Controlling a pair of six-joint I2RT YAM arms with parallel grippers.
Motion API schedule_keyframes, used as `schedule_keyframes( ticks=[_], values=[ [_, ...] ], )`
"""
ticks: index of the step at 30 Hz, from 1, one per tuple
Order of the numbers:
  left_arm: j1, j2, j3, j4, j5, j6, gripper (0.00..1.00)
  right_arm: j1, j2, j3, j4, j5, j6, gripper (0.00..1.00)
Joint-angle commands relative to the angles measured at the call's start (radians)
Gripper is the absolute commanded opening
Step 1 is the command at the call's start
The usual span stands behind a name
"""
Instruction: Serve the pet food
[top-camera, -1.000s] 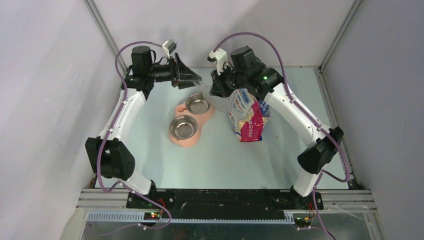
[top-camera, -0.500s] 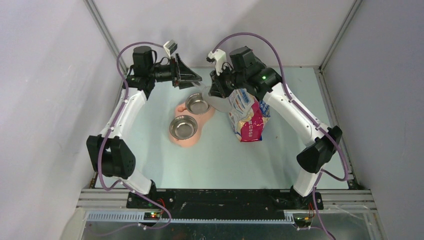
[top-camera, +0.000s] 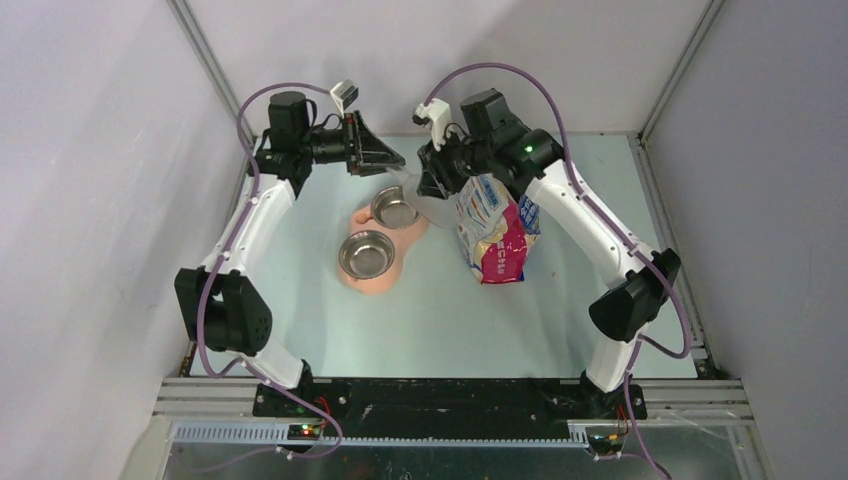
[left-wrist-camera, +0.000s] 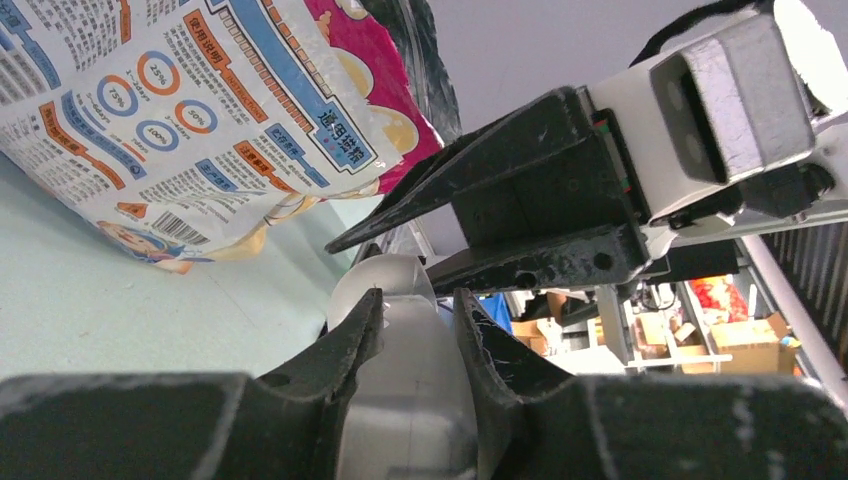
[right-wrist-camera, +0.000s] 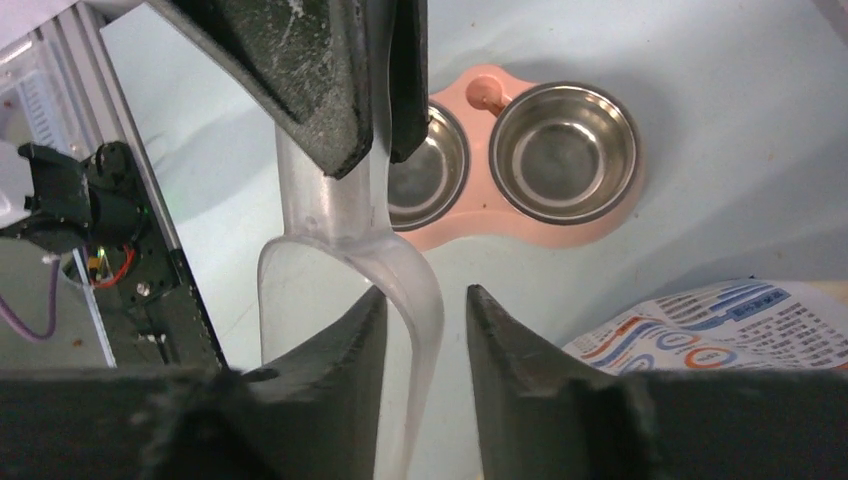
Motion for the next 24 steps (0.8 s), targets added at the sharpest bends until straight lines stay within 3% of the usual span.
schedule_keyframes(
  ticks=[1,5,8,9,11,14,16,20,24],
  values=[
    [-0.008,-0.016,0.076,-0.087,0.008,0.155,0.00,-0.084,-0.040,0.098,-0.100,-0.110,-0.068,0.45],
    [-0.014,-0.029,0.152,-0.276,-0.065,0.337,0.00,-0.203,-0.093,0.164,-0.147,-0.119,-0.035,0.56],
    [-0.035,-0.031,0.262,-0.392,-0.150,0.478,0.00,-0.264,-0.134,0.160,-0.102,0.095,0.026,0.63],
    [-0.055,-0.029,0.289,-0.448,-0.173,0.554,0.00,-0.279,-0.141,0.138,-0.092,0.256,0.032,0.65],
    [-0.094,-0.018,0.371,-0.528,-0.237,0.656,0.00,-0.305,-0.155,0.094,-0.067,0.435,0.039,0.68],
    [-0.143,-0.003,0.475,-0.583,-0.361,0.762,0.00,-0.347,-0.151,0.049,-0.091,0.504,0.039,0.71],
    [-0.177,-0.008,0.501,-0.575,-0.437,0.770,0.00,-0.372,-0.144,0.010,-0.119,0.507,0.038,0.71],
    [-0.189,-0.032,0.495,-0.476,-0.569,0.736,0.00,-0.384,-0.133,-0.040,-0.128,0.504,0.051,0.61],
    [-0.189,-0.054,0.464,-0.394,-0.612,0.708,0.00,-0.384,-0.081,-0.006,-0.137,0.471,0.064,0.54]
  ],
)
